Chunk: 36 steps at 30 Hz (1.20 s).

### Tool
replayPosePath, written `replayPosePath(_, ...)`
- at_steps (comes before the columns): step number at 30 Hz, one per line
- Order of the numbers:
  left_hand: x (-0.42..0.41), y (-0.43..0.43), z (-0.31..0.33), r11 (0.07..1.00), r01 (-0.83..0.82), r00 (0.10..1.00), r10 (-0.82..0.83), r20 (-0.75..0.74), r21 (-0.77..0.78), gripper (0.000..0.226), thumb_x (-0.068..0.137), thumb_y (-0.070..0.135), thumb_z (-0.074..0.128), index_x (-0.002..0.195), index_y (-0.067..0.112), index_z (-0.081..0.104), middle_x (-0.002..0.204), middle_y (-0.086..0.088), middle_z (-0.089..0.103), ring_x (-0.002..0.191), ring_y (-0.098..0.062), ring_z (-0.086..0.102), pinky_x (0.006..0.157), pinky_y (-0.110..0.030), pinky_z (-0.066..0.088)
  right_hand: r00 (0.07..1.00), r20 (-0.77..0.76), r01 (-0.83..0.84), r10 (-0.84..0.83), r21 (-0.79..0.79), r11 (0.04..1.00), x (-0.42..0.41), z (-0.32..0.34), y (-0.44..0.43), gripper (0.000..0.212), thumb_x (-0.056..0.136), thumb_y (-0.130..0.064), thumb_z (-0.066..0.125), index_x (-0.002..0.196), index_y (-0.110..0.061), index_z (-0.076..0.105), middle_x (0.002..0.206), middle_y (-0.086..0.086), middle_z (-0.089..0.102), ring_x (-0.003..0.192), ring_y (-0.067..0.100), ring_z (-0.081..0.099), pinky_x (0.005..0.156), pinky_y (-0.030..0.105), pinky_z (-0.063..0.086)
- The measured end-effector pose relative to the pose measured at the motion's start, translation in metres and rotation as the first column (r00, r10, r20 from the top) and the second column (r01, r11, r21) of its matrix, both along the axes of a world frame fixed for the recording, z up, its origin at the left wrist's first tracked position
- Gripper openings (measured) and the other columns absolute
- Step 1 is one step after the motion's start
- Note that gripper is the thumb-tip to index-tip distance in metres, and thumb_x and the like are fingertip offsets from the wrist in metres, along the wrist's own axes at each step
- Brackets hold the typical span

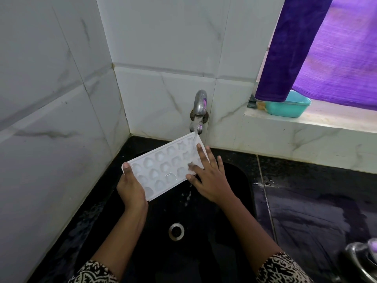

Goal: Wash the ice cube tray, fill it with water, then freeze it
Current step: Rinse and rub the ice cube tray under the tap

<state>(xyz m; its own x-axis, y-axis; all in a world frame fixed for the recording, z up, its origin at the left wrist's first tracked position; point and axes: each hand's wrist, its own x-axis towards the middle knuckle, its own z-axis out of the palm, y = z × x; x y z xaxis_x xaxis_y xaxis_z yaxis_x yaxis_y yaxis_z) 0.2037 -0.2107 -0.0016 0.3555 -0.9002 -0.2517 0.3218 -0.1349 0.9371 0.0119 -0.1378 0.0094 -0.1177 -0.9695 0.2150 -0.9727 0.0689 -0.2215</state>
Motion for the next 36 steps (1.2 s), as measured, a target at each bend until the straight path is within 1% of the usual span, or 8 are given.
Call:
replayPosePath(6,-0.008,0.008,0.005,0.999,0.032,0.999,-0.032,-0.011,0.006,0.037,0.097,0.052,0.049,0.093,0.02,0.067,0.091,0.003,0.069,0.083,-0.012,0.068,0.066,-0.026,0.053,0.993,-0.043,0.101,-0.105,-0.09,0.991,0.01,0.0,0.001,0.048,0.093,-0.057,0.029,0.115,-0.027,0.059,0.16,-0.003,-0.005,0.143,0.014,-0.018,0.113,0.053,-0.005)
replayPosePath(9,-0.008,0.005,0.007,0.999,0.04,0.999,-0.04,-0.006,-0.002,0.039,0.097,0.052,0.049,0.097,0.017,0.066,0.09,0.005,0.069,0.081,-0.009,0.067,0.066,-0.023,0.053,0.997,0.018,0.071,-0.071,-0.003,0.997,0.01,-0.003,0.004,0.049,0.094,-0.058,0.029,0.123,-0.028,0.055,0.156,-0.009,-0.016,0.139,0.01,-0.026,0.113,0.05,-0.007)
replayPosePath(12,-0.005,0.007,0.002,0.997,0.074,0.997,-0.073,-0.028,0.016,0.039,0.097,0.053,0.048,0.093,0.019,0.067,0.087,0.005,0.07,0.074,-0.006,0.068,0.055,-0.018,0.051,0.971,0.217,0.109,-0.105,-0.005,0.994,-0.003,0.001,0.01,0.036,0.097,-0.049,0.036,0.113,-0.031,0.062,0.158,-0.007,-0.011,0.141,0.01,-0.022,0.115,0.047,-0.002)
replayPosePath(16,-0.014,0.011,-0.003,0.981,0.19,0.977,-0.183,-0.11,0.05,0.038,0.097,0.055,0.047,0.09,0.024,0.068,0.087,0.004,0.073,0.07,-0.01,0.072,0.053,-0.022,0.054,0.788,0.569,0.346,-0.236,-0.092,0.934,-0.005,0.01,0.017,0.023,0.094,-0.039,0.051,0.108,-0.026,0.063,0.16,-0.003,0.006,0.145,0.01,-0.007,0.112,0.048,0.009)
replayPosePath(24,-0.025,0.015,-0.001,0.936,0.352,0.924,-0.343,-0.167,0.026,0.048,0.101,0.049,0.04,0.129,0.014,0.057,0.119,-0.014,0.067,0.104,-0.033,0.067,0.091,-0.054,0.053,0.986,0.156,0.09,-0.066,-0.153,0.984,0.005,0.022,0.0,0.033,0.092,-0.04,0.053,0.121,-0.026,0.06,0.159,0.002,0.004,0.146,0.019,-0.01,0.116,0.049,0.006)
replayPosePath(30,-0.028,0.014,0.006,0.94,0.342,0.926,-0.335,-0.173,0.007,0.044,0.102,0.047,0.041,0.126,0.015,0.057,0.114,-0.011,0.069,0.099,-0.028,0.069,0.084,-0.047,0.057,0.997,0.045,0.062,-0.057,-0.116,0.991,0.014,0.026,-0.015,0.041,0.093,-0.05,0.044,0.12,-0.023,0.057,0.16,-0.001,-0.003,0.146,0.019,-0.01,0.114,0.053,0.0)
replayPosePath(34,-0.027,0.012,0.003,0.94,0.34,0.929,-0.334,-0.158,0.013,0.034,0.1,0.048,0.043,0.113,0.022,0.062,0.11,-0.008,0.07,0.097,-0.027,0.069,0.083,-0.048,0.057,0.996,0.006,0.085,-0.085,-0.161,0.983,0.001,0.028,-0.013,0.038,0.095,-0.051,0.042,0.105,-0.024,0.066,0.16,0.001,0.003,0.147,0.022,-0.004,0.114,0.054,0.001)
replayPosePath(36,-0.031,0.013,0.003,0.937,0.349,0.929,-0.345,-0.135,0.009,0.031,0.1,0.049,0.043,0.107,0.026,0.062,0.108,-0.007,0.07,0.095,-0.026,0.07,0.081,-0.047,0.058,0.995,-0.019,0.092,-0.095,-0.114,0.989,0.005,0.026,-0.014,0.042,0.094,-0.054,0.038,0.113,-0.023,0.061,0.16,0.0,-0.003,0.146,0.02,-0.009,0.114,0.053,-0.001)
